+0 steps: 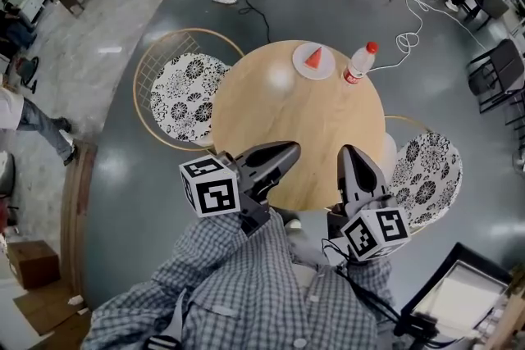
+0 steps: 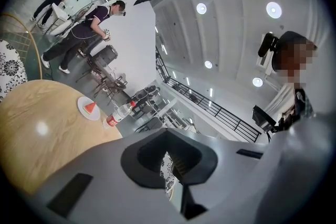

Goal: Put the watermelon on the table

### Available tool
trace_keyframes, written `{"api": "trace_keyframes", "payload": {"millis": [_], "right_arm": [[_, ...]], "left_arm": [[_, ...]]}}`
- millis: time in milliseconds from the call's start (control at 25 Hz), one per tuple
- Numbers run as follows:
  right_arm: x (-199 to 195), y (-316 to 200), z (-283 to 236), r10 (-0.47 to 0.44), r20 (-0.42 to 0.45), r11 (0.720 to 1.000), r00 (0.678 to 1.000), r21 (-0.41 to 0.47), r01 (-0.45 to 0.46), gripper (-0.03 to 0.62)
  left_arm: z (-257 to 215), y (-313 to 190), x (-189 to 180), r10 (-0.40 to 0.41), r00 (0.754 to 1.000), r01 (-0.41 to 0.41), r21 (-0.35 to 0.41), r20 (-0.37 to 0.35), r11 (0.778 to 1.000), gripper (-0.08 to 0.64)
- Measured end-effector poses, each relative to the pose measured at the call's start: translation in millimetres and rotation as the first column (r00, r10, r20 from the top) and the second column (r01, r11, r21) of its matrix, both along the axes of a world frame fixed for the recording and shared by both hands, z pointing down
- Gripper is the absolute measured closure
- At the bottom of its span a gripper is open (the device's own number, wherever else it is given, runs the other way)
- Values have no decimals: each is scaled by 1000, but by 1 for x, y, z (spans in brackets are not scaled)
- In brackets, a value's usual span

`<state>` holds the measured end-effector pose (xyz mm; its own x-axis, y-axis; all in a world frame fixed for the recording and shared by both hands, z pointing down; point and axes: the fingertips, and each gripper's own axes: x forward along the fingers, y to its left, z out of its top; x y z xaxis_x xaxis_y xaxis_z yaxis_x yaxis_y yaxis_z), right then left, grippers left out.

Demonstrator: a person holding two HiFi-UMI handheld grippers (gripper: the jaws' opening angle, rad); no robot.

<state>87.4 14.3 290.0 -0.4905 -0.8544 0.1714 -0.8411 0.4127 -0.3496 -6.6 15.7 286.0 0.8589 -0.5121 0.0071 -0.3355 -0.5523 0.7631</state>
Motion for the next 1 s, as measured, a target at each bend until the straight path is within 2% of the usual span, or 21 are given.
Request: {"api": "trace_keyframes", "payload": {"millis": [1000], "right_arm": [[7,2,2,9,-3,1000,1000,-12,-9,584]], "left_arm": [[0,1,1,-6,1000,6,-11,-4,1000,554]]}}
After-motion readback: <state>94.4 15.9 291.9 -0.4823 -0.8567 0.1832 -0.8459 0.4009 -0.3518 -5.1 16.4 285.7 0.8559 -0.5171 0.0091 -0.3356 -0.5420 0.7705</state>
